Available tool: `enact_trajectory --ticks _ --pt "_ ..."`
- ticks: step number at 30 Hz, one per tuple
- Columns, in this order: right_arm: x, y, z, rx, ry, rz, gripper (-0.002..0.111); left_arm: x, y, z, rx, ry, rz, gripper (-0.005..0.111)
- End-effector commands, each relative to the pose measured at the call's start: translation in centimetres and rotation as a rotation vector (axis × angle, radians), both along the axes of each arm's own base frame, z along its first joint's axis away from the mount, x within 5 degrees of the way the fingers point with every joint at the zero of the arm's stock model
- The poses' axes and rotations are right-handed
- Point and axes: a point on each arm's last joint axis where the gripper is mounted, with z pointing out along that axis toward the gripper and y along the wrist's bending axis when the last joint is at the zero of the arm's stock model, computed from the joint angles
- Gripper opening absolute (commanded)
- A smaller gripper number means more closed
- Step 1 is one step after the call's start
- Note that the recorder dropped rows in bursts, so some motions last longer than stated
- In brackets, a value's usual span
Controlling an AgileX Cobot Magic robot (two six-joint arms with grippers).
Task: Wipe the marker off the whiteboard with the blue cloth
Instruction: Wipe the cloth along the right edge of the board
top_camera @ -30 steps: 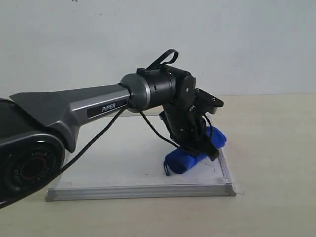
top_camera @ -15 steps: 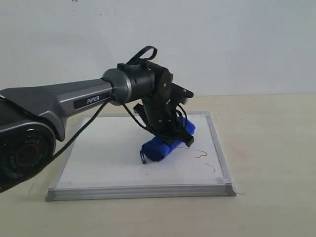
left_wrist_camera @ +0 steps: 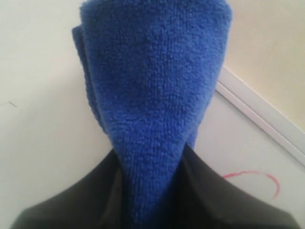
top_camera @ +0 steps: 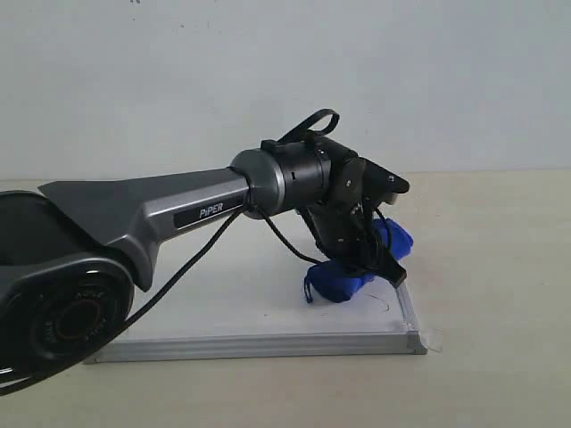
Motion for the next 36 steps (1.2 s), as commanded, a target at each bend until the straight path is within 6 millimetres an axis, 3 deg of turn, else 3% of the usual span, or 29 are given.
enact_trajectory --ticks 1,4,7,10,12,15,17,21,24,29,33,36 --pt "0.0 0.0 0.1 -0.006 -0.01 -0.001 0.001 0.1 2.1 -2.3 0.103 0.089 0.156 0.004" --pt "0.0 0.0 0.1 -0.006 -0.01 -0.001 0.001 0.2 2.4 -2.4 0.067 0.129 0.176 0.004" --pt "0.0 0.0 0.1 -0.006 -0.01 -0.001 0.001 -0.3 1.0 -2.3 -0.043 0.168 0.06 0.004" --pt "0.0 0.0 0.1 -0.006 -0.01 -0.001 0.001 -1.7 -2.2 -1.8 -0.221 0.189 -0.134 0.004" --pt "0.0 0.0 0.1 -0.006 -0.01 -0.001 0.001 -2.7 -3.5 -1.7 -0.243 0.199 -0.191 0.004" --pt "0.0 0.0 0.1 -0.006 -0.01 -0.001 0.001 -2.9 -3.6 -1.8 -0.199 0.183 -0.185 0.004" --pt "0.0 0.0 0.1 -0.006 -0.01 -0.001 0.001 -1.6 -1.7 -2.1 -0.093 0.142 -0.073 0.004" --pt "0.0 0.0 0.1 -0.006 -0.01 -0.001 0.001 1.5 4.2 -2.3 0.083 0.099 0.223 0.004" --pt "0.0 0.0 0.1 -0.006 -0.01 -0.001 0.001 1.9 5.3 -2.4 0.105 0.105 0.258 0.004" --pt "0.0 0.0 0.1 -0.006 -0.01 -0.001 0.001 -0.1 0.9 -2.2 -0.05 0.143 -0.005 0.004" --pt "0.0 0.0 0.1 -0.006 -0.01 -0.001 0.001 -0.8 -1.8 -1.8 -0.163 0.077 -0.029 0.004" --pt "0.0 0.0 0.1 -0.006 -0.01 -0.001 0.001 -0.8 -2.6 -1.5 -0.195 0.029 -0.039 0.004"
